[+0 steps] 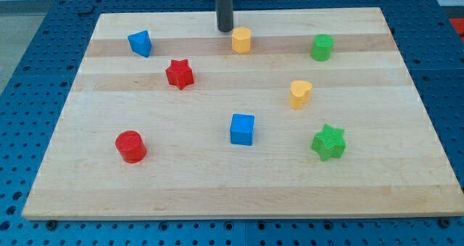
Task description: Move the blue triangle towards the top left
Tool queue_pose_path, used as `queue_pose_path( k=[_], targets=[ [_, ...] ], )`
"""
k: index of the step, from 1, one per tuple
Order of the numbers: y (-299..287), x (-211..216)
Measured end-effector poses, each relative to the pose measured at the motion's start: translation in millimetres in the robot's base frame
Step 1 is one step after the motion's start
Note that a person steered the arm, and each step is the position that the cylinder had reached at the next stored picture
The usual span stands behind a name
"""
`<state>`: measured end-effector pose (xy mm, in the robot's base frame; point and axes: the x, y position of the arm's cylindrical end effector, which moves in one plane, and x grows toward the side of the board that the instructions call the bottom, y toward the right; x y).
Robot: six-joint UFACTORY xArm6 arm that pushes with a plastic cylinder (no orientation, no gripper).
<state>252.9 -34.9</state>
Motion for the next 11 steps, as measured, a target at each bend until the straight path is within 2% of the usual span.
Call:
queue_pose_path(
  k=[1, 3, 6, 8, 9, 11],
  targets=[
    [-4, 13],
    [-77, 33],
    [-131, 69],
    [-189, 55],
    [-200, 41],
    [-194, 82]
  ],
)
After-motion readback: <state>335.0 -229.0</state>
